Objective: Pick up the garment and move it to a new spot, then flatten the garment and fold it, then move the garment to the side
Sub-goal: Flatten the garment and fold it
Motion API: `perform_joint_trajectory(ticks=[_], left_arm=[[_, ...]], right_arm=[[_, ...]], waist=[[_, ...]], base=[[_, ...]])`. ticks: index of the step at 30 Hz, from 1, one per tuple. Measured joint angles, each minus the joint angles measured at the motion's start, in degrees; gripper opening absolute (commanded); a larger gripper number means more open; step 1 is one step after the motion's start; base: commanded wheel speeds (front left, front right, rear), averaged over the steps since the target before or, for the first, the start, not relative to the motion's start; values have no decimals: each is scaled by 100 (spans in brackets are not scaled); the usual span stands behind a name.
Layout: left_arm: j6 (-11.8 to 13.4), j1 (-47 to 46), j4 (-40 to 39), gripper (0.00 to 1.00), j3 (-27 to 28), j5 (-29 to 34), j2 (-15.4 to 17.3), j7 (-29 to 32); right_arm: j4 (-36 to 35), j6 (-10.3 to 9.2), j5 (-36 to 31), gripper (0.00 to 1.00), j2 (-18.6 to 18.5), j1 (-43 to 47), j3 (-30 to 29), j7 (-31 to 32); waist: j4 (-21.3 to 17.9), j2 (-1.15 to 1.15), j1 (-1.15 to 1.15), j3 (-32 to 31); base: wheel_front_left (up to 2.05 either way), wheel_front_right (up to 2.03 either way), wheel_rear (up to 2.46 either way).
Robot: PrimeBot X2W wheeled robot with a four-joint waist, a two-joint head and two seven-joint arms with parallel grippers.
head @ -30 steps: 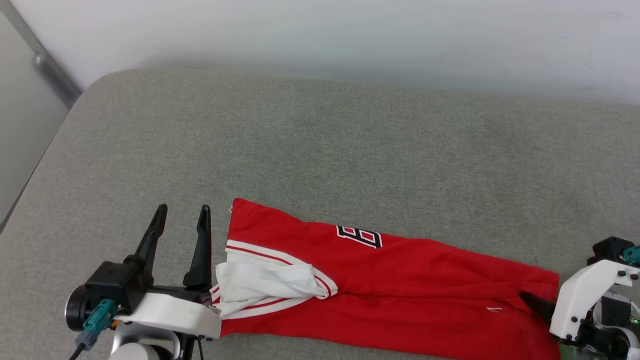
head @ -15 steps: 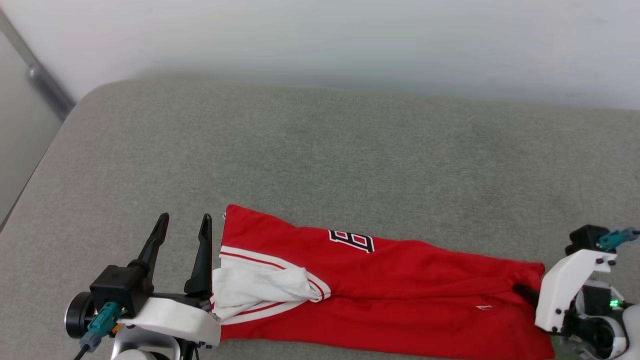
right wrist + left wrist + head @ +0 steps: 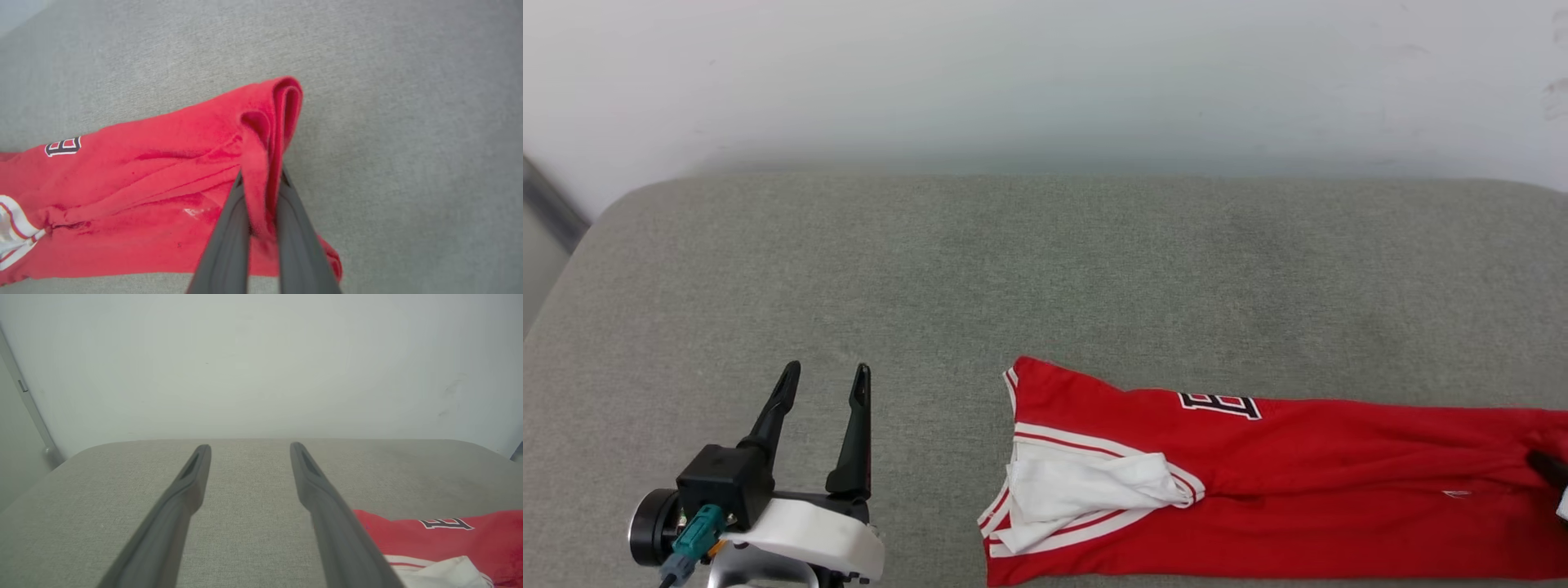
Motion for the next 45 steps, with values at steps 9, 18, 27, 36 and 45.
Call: perform_joint_trajectory(ticks=[9,18,27,36,45], left_arm=[[3,30,1,100,-57,-3,4,58],[-113,-170,93,100,-213,-24,-23,158],[-190,-388,222,100,-267,-38,-73,141],[-198,-403,363,100,-264,-87,-97,64],[-181,-395,422,100,-255,-129,-119,22]], right_arm=[[-147,-1,1377,0,1491,-370,-1223,1600],[825,-1,4307,0,1627,-793,508,1764],[1132,-1,5312,0,1635,-1063,2891,64],[1465,-2,5108,100,1634,-1395,3930,-1226],[488,-1,3551,100,933,-1822,4615,-2496]], waist=[[-112,0,0,-15],[100,0,0,65],[460,0,0,221],[677,0,0,319],[528,0,0,235]], base=[[0,0,0],[0,0,0],[0,0,0],[0,0,0],[0,0,0]])
